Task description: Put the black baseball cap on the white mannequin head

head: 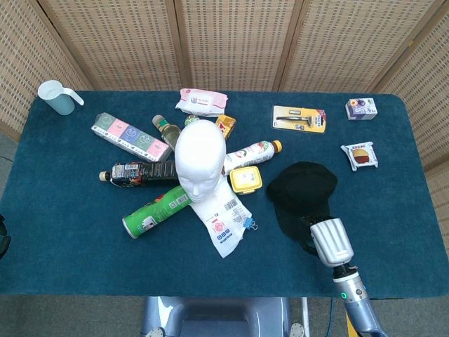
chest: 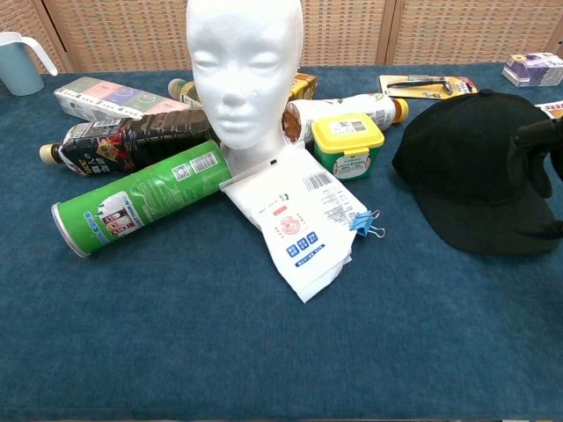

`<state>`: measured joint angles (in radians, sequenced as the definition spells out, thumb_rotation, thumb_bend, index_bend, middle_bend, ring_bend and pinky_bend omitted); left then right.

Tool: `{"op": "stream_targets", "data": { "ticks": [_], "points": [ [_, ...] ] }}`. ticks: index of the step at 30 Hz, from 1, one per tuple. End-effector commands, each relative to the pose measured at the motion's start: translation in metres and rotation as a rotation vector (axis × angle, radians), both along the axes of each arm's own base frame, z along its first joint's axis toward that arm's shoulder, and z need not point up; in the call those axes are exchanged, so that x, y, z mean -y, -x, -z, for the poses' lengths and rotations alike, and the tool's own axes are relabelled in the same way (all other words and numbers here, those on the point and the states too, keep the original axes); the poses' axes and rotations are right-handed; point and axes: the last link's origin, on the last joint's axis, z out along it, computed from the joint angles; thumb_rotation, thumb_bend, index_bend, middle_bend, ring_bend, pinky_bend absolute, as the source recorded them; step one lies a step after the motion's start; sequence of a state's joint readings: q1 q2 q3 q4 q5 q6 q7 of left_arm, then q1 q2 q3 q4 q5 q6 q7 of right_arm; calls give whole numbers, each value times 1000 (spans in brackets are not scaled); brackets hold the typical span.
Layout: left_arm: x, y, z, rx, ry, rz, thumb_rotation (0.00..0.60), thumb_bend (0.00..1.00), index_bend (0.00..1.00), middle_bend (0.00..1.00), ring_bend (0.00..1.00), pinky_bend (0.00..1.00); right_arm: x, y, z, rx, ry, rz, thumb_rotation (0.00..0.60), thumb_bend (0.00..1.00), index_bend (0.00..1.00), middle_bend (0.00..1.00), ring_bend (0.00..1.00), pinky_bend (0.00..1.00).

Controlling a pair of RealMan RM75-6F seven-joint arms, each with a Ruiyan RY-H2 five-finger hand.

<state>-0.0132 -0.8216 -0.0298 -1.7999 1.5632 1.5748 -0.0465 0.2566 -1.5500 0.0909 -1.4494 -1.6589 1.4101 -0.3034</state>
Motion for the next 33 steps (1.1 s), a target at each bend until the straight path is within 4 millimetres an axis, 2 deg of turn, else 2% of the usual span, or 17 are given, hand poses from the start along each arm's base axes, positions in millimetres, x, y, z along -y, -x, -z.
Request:
{"op": "stream_targets", "data": {
  "ticks": [1,6,12,23,33],
  "points": [
    [0,0,0,0,0,-1,600,349,550,415,289,326,2,-2,11,-16,-17,-7,600,91,549,676,718,753],
    [1,2,1,0,4,-6,600,350,550,415,289,325,4,-3,26,-40,-50,-13,600,91,549,677,719,764],
    [2,4,0,1,2,-14,600,350,551,415,289,325,6,5,37,-106,-56,-25,600,90,548,677,718,765],
    [4,5,1,1,6,-21,600,351,550,415,289,325,10,25,41,-178,-66,-17,600,89,548,668,714,765],
    [4,3,3,3,6,-18,600,350,550,415,289,325,21,37,36,-218,-43,-15,600,85,548,664,718,765]
  ]
}}
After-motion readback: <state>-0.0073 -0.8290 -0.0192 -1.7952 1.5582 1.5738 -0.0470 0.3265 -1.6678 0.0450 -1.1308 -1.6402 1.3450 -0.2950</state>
